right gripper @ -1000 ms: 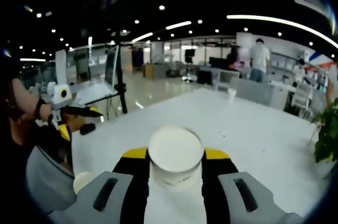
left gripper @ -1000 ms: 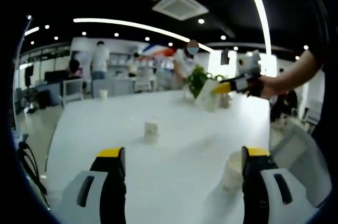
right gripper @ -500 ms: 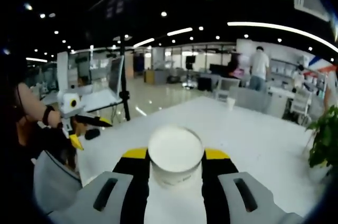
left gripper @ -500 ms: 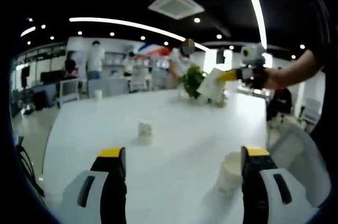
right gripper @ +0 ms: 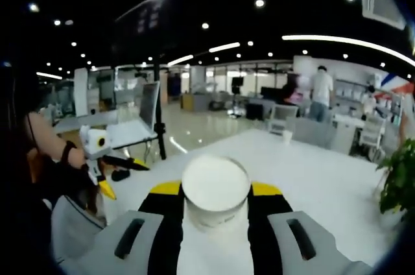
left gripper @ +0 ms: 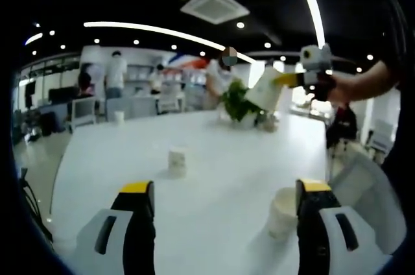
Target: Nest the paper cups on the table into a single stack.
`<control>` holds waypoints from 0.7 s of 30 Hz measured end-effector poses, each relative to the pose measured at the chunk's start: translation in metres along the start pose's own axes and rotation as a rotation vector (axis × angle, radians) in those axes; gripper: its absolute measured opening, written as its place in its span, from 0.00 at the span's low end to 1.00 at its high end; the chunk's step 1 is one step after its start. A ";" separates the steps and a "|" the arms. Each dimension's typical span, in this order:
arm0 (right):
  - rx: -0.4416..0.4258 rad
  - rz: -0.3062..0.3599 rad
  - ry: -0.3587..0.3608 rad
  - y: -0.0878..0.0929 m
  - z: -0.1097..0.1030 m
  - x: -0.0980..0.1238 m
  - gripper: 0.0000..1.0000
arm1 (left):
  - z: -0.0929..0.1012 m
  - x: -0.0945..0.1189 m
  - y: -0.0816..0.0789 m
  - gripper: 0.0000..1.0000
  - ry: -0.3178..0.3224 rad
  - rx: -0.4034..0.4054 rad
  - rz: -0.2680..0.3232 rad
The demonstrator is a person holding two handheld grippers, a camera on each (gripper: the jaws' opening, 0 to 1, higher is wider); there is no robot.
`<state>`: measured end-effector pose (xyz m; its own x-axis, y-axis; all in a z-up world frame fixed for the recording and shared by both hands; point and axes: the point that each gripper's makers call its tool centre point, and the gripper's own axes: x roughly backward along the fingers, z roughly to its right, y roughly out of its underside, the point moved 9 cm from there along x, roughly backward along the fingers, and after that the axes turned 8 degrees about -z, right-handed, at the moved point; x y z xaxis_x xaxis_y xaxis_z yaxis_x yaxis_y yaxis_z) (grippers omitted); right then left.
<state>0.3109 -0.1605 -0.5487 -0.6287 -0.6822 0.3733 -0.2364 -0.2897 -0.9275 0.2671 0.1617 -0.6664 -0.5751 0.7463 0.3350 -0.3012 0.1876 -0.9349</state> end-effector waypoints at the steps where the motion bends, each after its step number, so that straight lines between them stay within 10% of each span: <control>1: -0.001 0.001 -0.006 0.000 -0.002 0.000 0.35 | -0.001 0.000 0.000 0.89 -0.002 -0.001 0.000; 21: -0.035 0.025 -0.065 -0.007 -0.022 0.004 0.35 | -0.003 0.002 0.002 0.89 -0.014 0.010 0.000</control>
<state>0.2936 -0.1465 -0.5412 -0.5858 -0.7310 0.3499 -0.2479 -0.2494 -0.9361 0.2676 0.1655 -0.6678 -0.5854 0.7375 0.3369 -0.3088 0.1814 -0.9337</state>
